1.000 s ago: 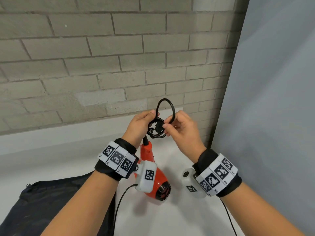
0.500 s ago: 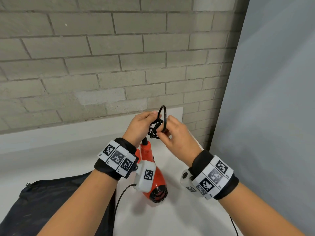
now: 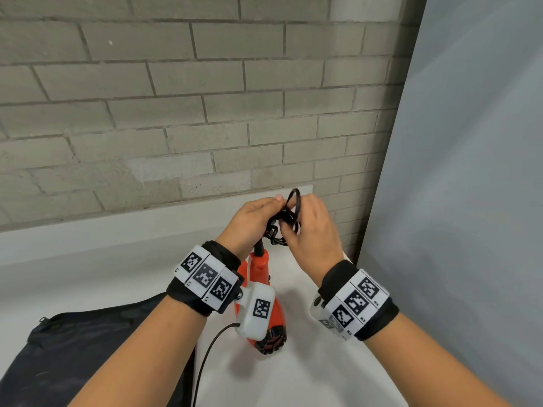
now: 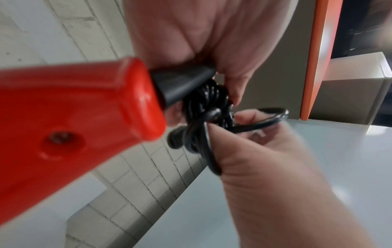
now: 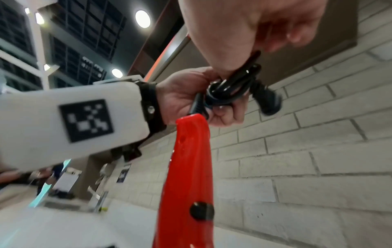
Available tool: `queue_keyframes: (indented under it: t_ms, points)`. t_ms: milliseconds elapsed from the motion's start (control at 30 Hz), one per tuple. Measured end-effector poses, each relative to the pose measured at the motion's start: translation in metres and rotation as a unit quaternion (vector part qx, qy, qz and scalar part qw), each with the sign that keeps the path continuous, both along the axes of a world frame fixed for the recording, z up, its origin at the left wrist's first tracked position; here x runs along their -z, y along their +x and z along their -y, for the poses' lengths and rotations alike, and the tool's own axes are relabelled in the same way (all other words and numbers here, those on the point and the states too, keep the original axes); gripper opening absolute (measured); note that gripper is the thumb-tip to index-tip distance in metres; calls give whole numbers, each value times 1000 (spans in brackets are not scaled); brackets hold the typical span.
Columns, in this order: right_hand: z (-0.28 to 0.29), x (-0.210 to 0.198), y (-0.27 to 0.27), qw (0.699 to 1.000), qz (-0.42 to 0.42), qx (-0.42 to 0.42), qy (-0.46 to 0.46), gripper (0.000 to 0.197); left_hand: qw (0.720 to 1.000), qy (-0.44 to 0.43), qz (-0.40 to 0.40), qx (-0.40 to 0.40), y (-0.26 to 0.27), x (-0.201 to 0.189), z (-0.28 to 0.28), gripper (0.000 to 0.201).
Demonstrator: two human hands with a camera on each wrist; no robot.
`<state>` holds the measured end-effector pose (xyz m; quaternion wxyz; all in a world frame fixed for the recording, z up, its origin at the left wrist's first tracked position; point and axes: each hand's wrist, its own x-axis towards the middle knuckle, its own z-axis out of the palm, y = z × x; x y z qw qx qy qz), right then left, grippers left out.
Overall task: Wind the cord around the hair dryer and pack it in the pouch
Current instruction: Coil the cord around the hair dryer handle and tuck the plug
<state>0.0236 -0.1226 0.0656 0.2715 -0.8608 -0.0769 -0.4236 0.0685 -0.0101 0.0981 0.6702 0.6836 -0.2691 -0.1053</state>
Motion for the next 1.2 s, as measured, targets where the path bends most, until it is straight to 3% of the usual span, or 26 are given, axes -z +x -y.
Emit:
queue_keyframes:
  t_ms: [133, 333, 433, 467, 567, 600, 800, 900, 1033, 1200]
  points:
    - [2, -11, 10, 963, -147, -106, 198, 48, 999, -2, 7, 32, -3, 1, 4, 27]
    - [18, -2, 7, 956, -194, -181, 123, 21, 996, -82, -31, 36, 3, 1, -2, 21]
    - [23, 17, 2, 960, -195, -185, 81, 56, 991, -115, -70, 20, 6, -1, -7, 20]
    - [25, 23, 2, 959, -196, -186, 86, 59, 990, -119, -77, 14, 7, -2, -8, 20]
    - [30, 26, 3, 959, -213, -157, 100, 23, 993, -99, -69, -3, 6, -2, -7, 15]
    - [32, 24, 3, 962, -217, -143, 89, 20, 995, -84, -52, -11, 5, -2, -6, 13]
    - [50, -9, 6, 985, -156, 41, 57, 21, 999, 3, 30, -39, 5, -3, -3, 19]
    - [57, -29, 3, 989, -100, 106, 18, 21, 999, 4, 37, -31, 6, -2, -6, 21]
    - [56, -40, 0, 987, -81, 142, 6, 22, 999, -17, 35, 18, 1, -5, -6, 13]
    - [51, -44, -7, 988, -33, 151, -18, 22, 996, 69, 65, 6, 3, -4, -8, 14]
